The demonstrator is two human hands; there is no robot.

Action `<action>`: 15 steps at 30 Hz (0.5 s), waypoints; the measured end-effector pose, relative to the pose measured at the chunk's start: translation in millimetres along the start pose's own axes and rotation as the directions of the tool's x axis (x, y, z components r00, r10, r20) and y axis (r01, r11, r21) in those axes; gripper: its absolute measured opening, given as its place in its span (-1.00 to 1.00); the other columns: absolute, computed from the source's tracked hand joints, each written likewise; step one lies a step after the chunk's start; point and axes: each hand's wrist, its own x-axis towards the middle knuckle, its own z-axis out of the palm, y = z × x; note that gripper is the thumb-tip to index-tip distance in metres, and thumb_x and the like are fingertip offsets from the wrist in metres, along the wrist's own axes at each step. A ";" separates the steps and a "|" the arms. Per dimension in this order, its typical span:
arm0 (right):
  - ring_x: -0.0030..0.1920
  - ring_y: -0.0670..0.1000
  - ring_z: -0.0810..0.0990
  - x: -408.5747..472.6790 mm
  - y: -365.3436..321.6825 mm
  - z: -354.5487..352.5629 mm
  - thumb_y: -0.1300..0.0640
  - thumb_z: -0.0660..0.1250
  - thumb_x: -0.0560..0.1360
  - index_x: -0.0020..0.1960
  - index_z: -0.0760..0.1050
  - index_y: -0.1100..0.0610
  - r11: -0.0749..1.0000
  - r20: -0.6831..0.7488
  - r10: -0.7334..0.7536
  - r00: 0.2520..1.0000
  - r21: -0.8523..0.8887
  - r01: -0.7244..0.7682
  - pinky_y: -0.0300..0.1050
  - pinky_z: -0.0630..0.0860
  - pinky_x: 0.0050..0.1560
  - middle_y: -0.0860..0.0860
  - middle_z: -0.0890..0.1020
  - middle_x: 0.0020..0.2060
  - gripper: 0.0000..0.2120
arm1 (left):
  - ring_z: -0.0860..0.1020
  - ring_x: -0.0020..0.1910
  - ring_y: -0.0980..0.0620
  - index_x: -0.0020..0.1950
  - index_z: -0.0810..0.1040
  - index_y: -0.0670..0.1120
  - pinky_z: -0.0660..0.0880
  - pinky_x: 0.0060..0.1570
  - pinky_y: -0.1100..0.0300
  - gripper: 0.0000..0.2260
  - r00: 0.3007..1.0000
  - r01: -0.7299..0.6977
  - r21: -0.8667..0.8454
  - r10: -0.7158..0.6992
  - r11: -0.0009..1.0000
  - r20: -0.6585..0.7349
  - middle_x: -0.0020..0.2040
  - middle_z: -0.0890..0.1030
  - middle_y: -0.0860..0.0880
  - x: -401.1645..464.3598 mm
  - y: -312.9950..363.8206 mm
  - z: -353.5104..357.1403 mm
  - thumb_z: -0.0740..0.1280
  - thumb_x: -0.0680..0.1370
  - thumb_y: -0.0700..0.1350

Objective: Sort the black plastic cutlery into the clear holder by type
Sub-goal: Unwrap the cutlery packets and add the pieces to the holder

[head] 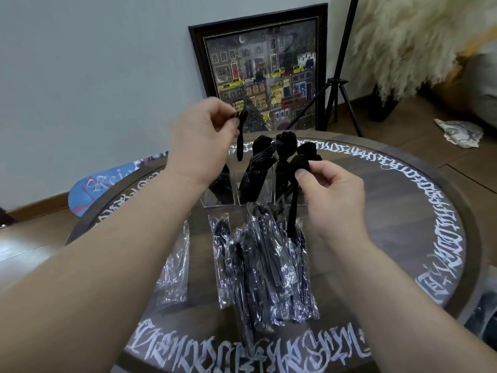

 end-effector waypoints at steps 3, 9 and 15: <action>-0.34 -0.16 0.53 3.6 2.4 -2.2 0.27 0.39 0.46 -0.26 0.57 -0.07 0.999 -0.023 -0.013 1.000 -0.035 0.012 -0.10 0.54 -0.22 -0.19 0.61 -0.41 -0.75 | 0.62 -0.20 0.09 -0.21 0.51 0.10 0.53 -0.07 0.17 -0.82 0.991 0.075 0.122 -0.087 0.990 0.102 -0.24 0.65 0.05 -4.6 -10.3 11.3 0.36 0.52 -0.16; -0.32 -0.02 0.58 7.5 5.7 -6.1 0.25 0.42 0.44 -0.31 0.53 -0.08 0.998 -0.051 0.002 0.999 -0.062 -0.005 0.13 0.61 -0.14 -0.11 0.60 -0.43 -0.74 | 0.59 0.05 0.07 0.17 0.64 -0.04 0.39 0.11 0.32 -0.78 0.943 0.034 0.360 -0.149 0.932 0.297 0.07 0.67 0.00 -19.7 -17.9 21.8 0.28 0.58 -0.14; -0.33 -0.14 0.59 7.5 3.4 -8.0 0.29 0.42 0.44 -0.33 0.57 -0.07 0.998 -0.017 -0.024 1.000 -0.055 0.023 -0.08 0.60 -0.14 -0.19 0.63 -0.43 -0.71 | 0.54 -0.18 0.19 0.15 0.64 0.02 0.41 -0.01 0.33 -0.78 0.976 -0.077 0.207 0.032 0.975 0.215 0.01 0.60 0.07 -30.5 -3.1 21.4 0.38 0.52 -0.01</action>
